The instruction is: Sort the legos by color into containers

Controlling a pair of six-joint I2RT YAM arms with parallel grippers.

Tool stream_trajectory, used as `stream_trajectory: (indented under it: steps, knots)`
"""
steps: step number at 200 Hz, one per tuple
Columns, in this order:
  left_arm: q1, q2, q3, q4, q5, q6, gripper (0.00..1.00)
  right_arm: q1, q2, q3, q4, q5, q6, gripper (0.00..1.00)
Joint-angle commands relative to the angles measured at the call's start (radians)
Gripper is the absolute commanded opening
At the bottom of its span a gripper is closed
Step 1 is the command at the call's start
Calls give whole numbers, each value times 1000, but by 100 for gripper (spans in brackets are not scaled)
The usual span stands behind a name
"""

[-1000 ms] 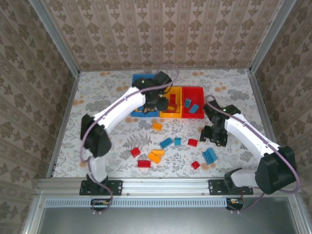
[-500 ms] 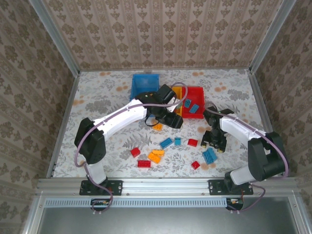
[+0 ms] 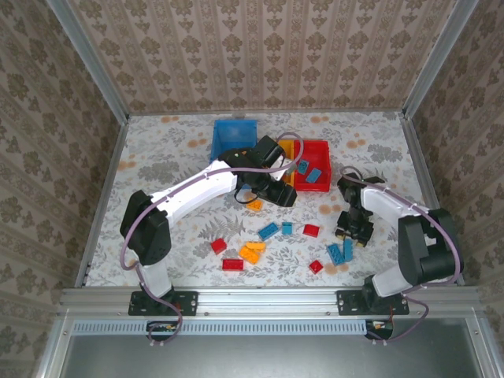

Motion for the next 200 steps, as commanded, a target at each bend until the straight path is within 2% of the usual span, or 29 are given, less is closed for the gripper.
stream_trajectory:
  steps: [1,28,63,89,115,148,182,200]
  knots:
    - [-1,23,44,0,23,5,55,-32,-75,-8,-43,37,28,49]
    - [-4,22,40,14,81,26,56,-30,-130,-24,-38,-32,39,52]
    - [-43,-15,-13,86,230,101,61,-31,-182,-84,-30,-78,58,59]
    - [-75,-26,-44,108,238,127,63,-31,-154,-103,-14,-114,57,59]
    - [-101,-35,-67,143,217,122,63,-31,-119,-136,32,-137,57,54]
    - [-114,-27,-55,141,194,108,63,-32,-97,-145,74,-116,63,42]
    - [-102,-62,-69,151,102,66,63,-31,-147,-86,53,3,43,27]
    - [-75,-109,-72,159,3,21,62,-28,-201,-5,37,66,17,24]
